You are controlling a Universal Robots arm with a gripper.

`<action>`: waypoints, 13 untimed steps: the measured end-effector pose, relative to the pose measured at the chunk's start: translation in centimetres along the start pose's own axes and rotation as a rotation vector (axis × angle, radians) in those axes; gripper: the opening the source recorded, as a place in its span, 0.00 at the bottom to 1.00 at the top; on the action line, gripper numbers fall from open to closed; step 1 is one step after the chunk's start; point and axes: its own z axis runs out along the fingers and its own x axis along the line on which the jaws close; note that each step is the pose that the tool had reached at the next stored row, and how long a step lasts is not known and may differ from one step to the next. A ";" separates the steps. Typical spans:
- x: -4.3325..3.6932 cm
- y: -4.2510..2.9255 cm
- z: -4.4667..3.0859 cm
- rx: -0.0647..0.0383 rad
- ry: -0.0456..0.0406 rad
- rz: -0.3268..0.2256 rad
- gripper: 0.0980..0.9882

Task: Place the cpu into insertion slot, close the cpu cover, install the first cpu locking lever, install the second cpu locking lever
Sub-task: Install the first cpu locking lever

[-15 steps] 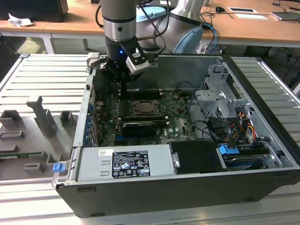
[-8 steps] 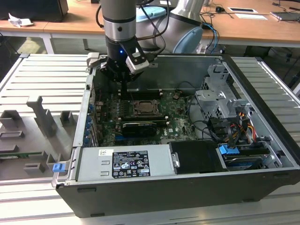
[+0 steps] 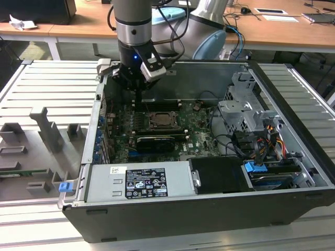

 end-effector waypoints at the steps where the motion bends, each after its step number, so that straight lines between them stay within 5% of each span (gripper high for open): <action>1: 0.00 0.08 0.01 0.000 0.0000 0.000 0.01; 13: -0.59 0.66 0.10 0.000 0.0000 0.000 0.01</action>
